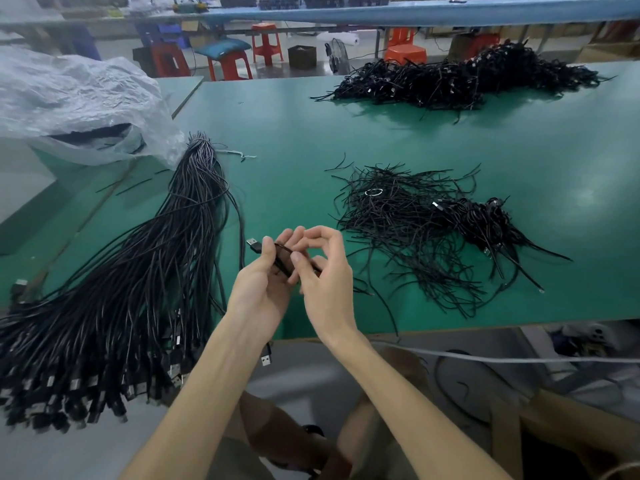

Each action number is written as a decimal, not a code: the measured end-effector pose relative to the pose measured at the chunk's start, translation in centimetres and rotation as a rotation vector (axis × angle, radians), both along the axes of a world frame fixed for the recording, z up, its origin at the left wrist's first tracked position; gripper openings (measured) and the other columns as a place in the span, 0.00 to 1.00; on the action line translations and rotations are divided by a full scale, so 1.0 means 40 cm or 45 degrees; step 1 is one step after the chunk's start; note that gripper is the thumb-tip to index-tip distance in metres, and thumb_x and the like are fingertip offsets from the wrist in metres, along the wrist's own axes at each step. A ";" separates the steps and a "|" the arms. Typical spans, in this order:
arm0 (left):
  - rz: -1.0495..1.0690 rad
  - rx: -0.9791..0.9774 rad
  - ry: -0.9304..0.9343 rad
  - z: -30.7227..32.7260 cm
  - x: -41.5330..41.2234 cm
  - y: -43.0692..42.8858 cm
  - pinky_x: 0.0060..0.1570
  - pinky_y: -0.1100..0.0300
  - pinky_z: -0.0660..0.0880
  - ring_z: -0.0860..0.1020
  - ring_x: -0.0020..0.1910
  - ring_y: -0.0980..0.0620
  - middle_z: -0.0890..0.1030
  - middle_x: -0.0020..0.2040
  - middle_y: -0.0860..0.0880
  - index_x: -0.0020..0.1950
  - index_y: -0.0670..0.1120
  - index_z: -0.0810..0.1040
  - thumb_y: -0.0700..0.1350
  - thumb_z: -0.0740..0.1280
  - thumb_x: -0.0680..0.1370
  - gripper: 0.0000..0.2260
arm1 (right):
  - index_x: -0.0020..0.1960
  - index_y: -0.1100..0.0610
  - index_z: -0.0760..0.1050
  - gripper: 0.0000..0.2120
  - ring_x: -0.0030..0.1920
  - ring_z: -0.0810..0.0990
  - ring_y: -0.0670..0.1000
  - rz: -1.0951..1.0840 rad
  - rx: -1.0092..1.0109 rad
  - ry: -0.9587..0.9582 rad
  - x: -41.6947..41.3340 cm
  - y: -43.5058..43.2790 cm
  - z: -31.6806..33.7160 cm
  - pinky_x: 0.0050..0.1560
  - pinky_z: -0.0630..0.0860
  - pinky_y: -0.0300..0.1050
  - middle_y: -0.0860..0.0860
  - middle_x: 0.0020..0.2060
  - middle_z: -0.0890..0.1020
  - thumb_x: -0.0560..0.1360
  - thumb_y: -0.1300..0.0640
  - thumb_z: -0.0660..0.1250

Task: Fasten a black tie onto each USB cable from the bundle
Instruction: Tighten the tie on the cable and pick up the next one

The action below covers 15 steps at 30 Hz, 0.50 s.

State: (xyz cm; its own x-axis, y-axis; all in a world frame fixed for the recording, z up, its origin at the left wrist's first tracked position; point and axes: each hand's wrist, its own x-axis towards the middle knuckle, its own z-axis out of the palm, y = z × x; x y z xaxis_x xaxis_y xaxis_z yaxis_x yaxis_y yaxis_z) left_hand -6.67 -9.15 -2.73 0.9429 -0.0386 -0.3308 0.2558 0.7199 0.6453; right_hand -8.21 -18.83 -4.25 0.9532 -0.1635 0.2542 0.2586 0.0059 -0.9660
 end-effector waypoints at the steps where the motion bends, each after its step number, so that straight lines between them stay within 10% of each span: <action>1: -0.004 -0.004 -0.012 0.000 0.003 0.001 0.43 0.62 0.75 0.85 0.50 0.53 0.86 0.59 0.47 0.64 0.42 0.78 0.50 0.57 0.86 0.16 | 0.58 0.55 0.71 0.12 0.32 0.80 0.51 -0.005 0.022 0.014 0.002 -0.002 0.000 0.37 0.74 0.38 0.48 0.48 0.81 0.80 0.66 0.68; 8: -0.050 -0.086 -0.052 -0.022 0.014 0.016 0.62 0.53 0.74 0.83 0.62 0.49 0.86 0.59 0.51 0.65 0.45 0.76 0.52 0.59 0.85 0.14 | 0.52 0.55 0.73 0.11 0.26 0.77 0.52 0.083 0.019 0.124 0.001 -0.011 -0.006 0.29 0.75 0.42 0.50 0.43 0.83 0.76 0.63 0.74; 15: -0.020 0.192 -0.326 -0.010 0.007 0.024 0.58 0.53 0.79 0.84 0.58 0.45 0.85 0.43 0.50 0.48 0.45 0.76 0.50 0.59 0.84 0.12 | 0.60 0.53 0.71 0.22 0.48 0.83 0.59 0.050 -0.120 0.307 0.006 -0.041 -0.017 0.52 0.80 0.56 0.51 0.52 0.80 0.73 0.51 0.78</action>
